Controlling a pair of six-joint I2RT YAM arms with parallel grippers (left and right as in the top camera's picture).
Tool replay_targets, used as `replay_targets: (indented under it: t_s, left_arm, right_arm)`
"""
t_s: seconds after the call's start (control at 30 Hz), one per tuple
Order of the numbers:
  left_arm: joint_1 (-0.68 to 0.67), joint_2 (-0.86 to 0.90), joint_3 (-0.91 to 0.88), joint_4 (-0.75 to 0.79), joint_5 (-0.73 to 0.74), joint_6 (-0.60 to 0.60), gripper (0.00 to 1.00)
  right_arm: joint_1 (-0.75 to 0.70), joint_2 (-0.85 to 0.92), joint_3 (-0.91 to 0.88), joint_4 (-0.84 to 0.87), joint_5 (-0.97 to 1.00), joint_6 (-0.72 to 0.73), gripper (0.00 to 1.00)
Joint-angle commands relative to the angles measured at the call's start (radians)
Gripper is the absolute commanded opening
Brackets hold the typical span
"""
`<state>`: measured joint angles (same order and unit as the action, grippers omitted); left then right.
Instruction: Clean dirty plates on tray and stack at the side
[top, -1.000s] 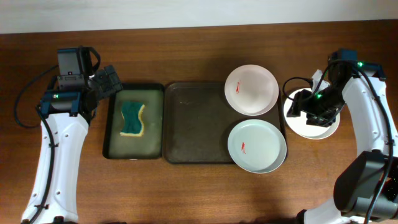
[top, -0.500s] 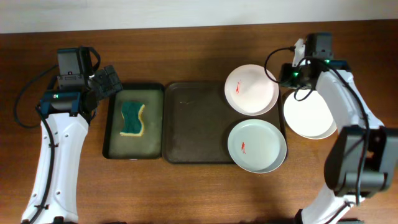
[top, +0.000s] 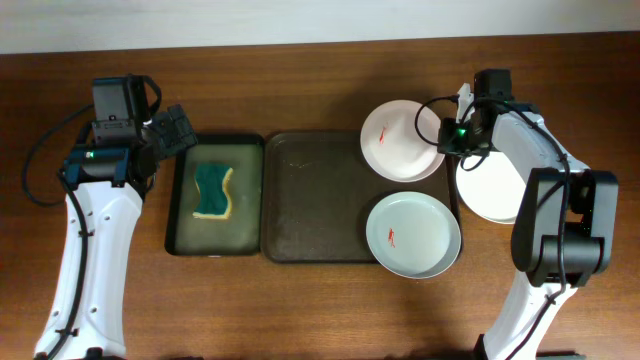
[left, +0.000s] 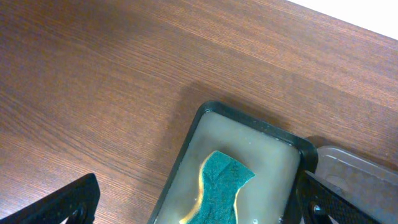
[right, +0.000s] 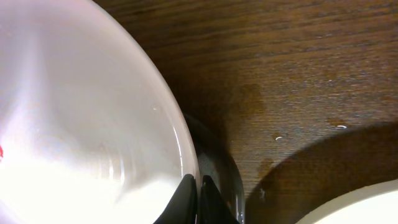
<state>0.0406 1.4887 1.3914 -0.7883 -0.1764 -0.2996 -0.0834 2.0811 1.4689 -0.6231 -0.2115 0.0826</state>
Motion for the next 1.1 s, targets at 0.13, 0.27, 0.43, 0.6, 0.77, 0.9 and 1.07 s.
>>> replay_targets:
  t_s: [0.13,0.27,0.43,0.6,0.77,0.9,1.07]
  left_arm:
    - [0.002,0.004,0.0,0.002,-0.004,0.001,0.99]
    - [0.002,0.004,0.0,0.001,-0.004,0.001,1.0]
    - [0.002,0.004,0.0,0.002,-0.004,0.001,0.99]
    - [0.002,0.004,0.0,0.002,-0.005,0.001,0.99]
    - [0.002,0.004,0.0,0.002,-0.004,0.001,0.99]
    - [0.002,0.004,0.0,0.001,-0.004,0.001,0.99]
    - [0.002,0.004,0.0,0.002,-0.004,0.001,0.99]
  right_arm:
    - [0.047,-0.15,0.06,-0.148,-0.427,0.006,0.04]
    - [0.196,-0.161,0.042,-0.286,-0.227,0.031,0.04]
    - [0.352,-0.16,-0.058,-0.232,-0.004,0.227,0.04]
    - [0.386,-0.16,-0.079,-0.194,0.017,0.252,0.14]
    - [0.387,-0.16,-0.089,-0.198,0.062,0.252,0.47]
    - [0.387,-0.16,-0.163,-0.116,0.096,0.3,0.43]
    - [0.387,-0.16,-0.238,0.016,0.087,0.301,0.28]
